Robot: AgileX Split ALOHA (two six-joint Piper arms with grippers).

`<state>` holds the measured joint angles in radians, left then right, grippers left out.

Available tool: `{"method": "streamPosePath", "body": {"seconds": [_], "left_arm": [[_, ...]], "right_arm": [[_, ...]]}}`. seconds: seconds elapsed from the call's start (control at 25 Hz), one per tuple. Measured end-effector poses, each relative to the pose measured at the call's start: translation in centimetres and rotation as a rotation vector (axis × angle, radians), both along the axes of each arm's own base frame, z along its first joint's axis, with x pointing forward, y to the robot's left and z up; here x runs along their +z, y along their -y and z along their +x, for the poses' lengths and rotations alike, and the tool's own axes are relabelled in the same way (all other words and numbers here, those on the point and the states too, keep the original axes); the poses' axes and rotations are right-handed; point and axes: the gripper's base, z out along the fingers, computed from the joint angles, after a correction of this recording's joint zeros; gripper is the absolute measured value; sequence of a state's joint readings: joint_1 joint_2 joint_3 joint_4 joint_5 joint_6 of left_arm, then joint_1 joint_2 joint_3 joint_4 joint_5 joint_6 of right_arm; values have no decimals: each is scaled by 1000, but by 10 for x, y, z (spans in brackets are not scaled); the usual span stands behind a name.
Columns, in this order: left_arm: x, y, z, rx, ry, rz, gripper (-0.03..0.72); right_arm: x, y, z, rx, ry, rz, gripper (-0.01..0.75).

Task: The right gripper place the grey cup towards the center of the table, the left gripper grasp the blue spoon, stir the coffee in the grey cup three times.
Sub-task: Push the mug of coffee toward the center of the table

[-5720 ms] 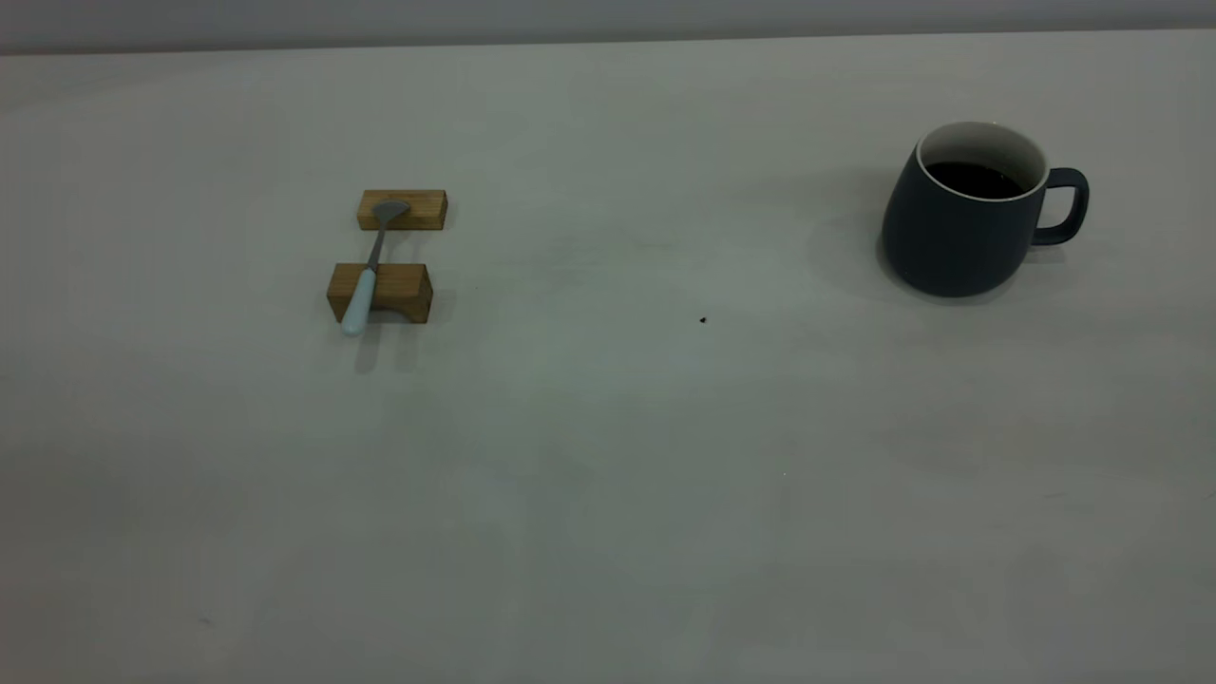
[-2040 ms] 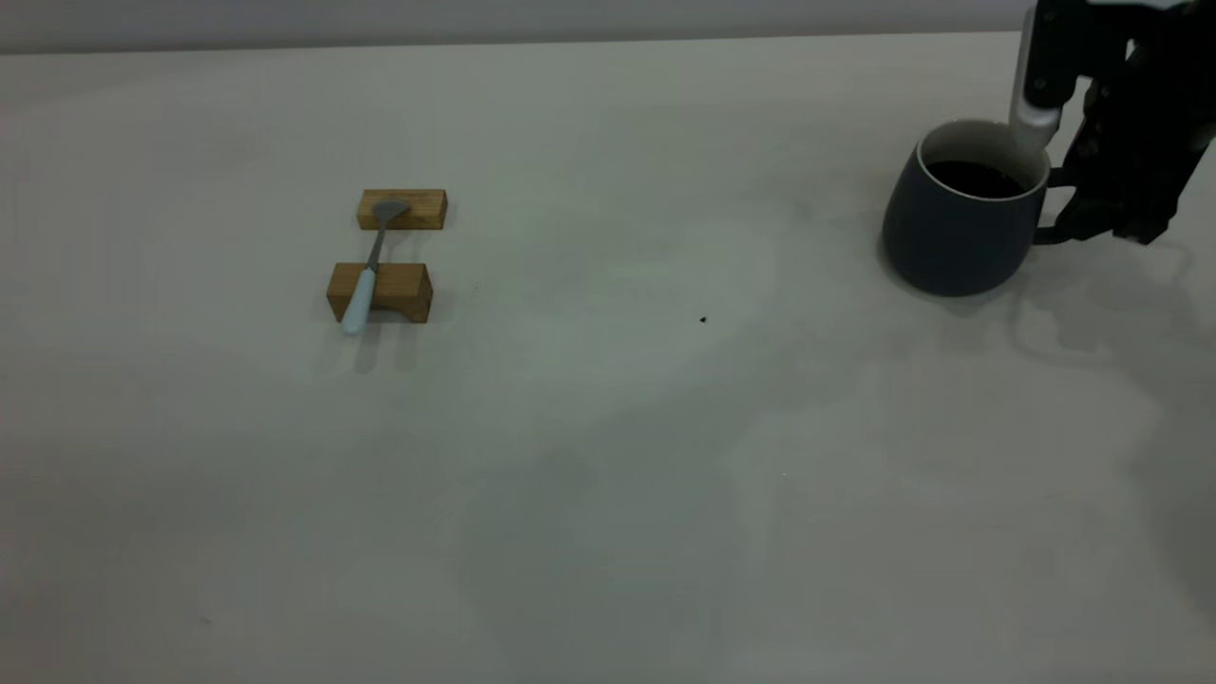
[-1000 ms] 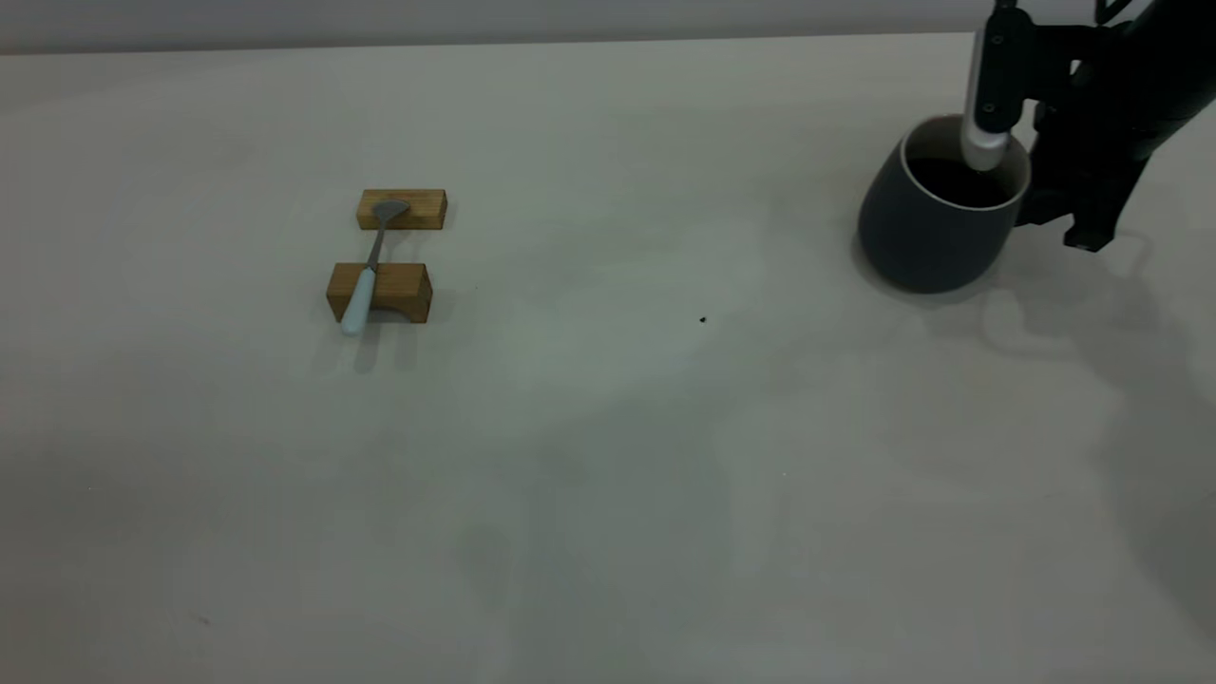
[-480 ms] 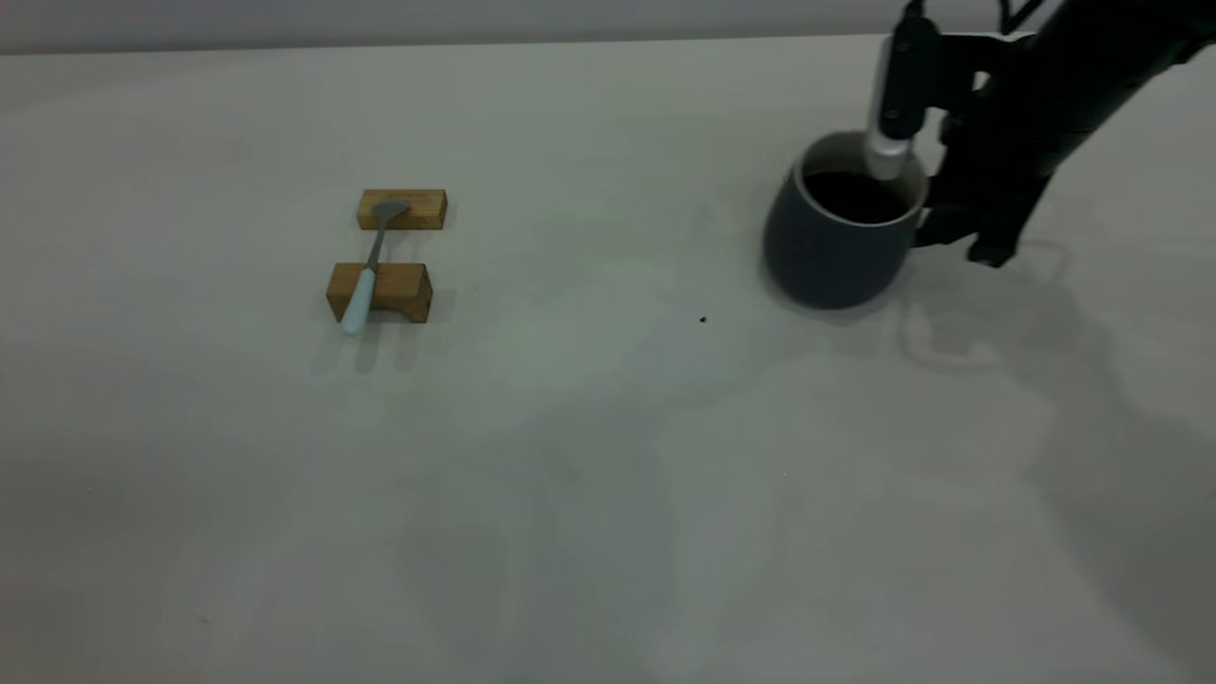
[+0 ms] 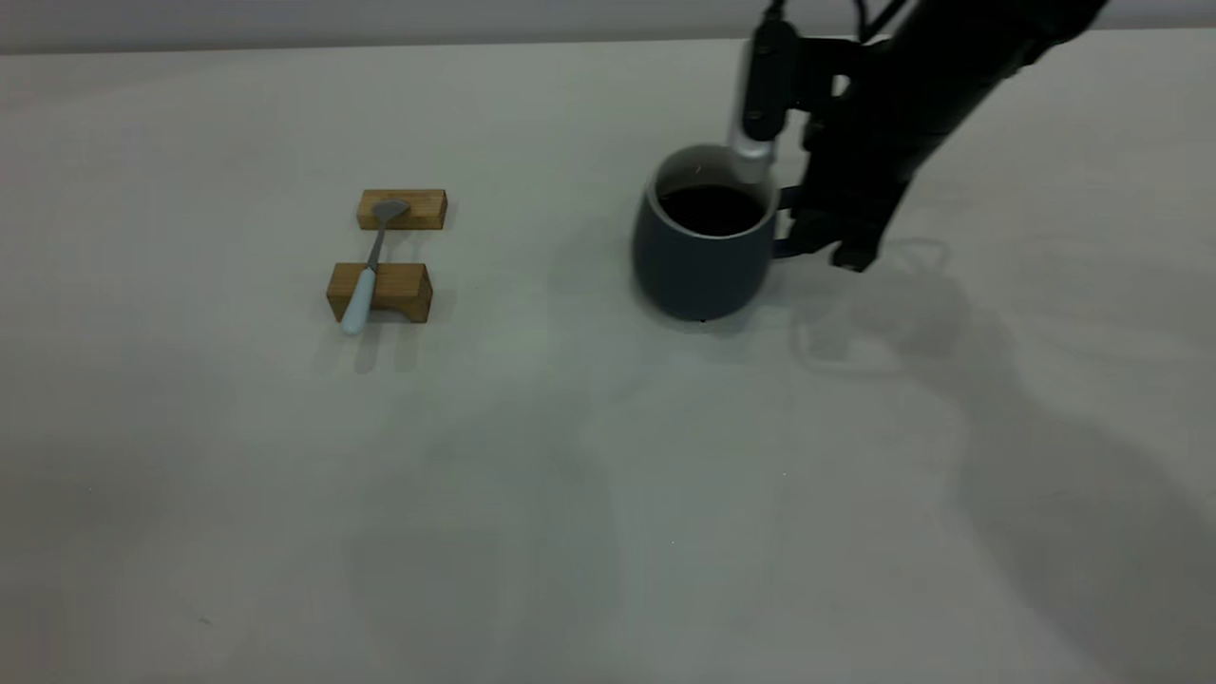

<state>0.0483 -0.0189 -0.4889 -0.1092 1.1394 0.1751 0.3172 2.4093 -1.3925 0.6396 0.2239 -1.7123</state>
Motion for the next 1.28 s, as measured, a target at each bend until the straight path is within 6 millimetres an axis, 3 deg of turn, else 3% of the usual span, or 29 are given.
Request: {"method": "streamPosePath", "body": {"seconds": [0.32,0.76,1.28], "left_arm": [[0,0,0,0,0,0,478],[0,0,0,0,0,0,478],[0,0,0,0,0,0,478]], "right_arm": [[-5,-34,3,27,-5,50,196],[-6,-33,3,5,-22,69,195],[-6,-33,4,-5,-22,75,244]]}}
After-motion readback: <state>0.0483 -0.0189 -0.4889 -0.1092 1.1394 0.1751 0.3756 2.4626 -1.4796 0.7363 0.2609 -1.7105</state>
